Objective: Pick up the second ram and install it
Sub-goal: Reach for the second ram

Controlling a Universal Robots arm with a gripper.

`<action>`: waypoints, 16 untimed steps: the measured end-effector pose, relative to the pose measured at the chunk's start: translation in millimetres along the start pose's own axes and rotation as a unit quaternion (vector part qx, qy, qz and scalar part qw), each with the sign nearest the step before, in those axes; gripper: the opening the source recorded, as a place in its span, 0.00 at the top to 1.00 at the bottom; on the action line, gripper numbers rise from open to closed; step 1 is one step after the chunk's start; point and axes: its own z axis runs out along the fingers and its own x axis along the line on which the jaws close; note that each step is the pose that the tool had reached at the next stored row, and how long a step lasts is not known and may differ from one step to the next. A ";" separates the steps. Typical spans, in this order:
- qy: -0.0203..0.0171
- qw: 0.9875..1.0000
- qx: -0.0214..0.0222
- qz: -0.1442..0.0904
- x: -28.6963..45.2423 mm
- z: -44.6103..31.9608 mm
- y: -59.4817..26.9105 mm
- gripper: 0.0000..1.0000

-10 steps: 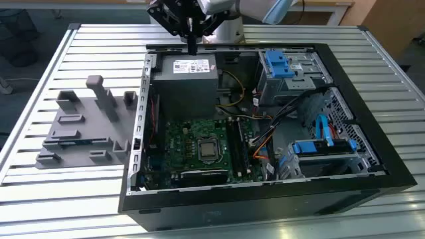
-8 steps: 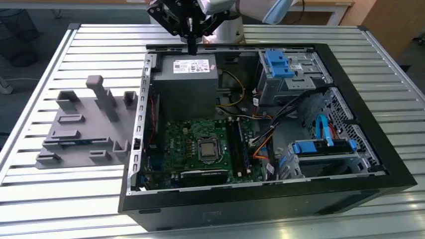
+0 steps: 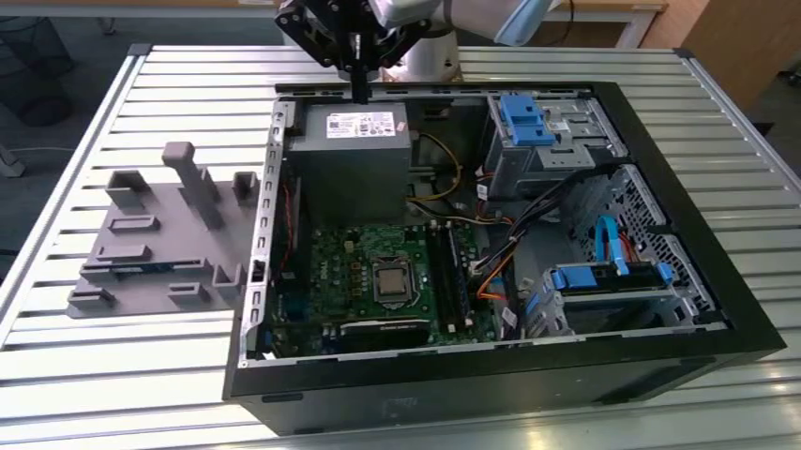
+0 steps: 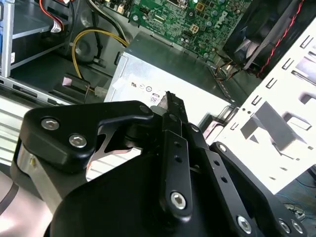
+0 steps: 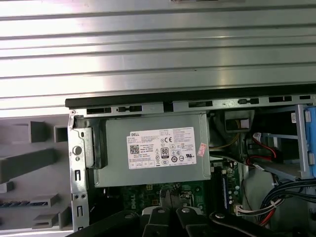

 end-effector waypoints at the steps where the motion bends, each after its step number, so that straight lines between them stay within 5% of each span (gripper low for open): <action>1: 0.000 1.000 0.000 0.000 0.7 0.0 0.0 0.89; 16: 0.000 1.000 0.000 0.000 9.1 -0.2 -0.7 0.89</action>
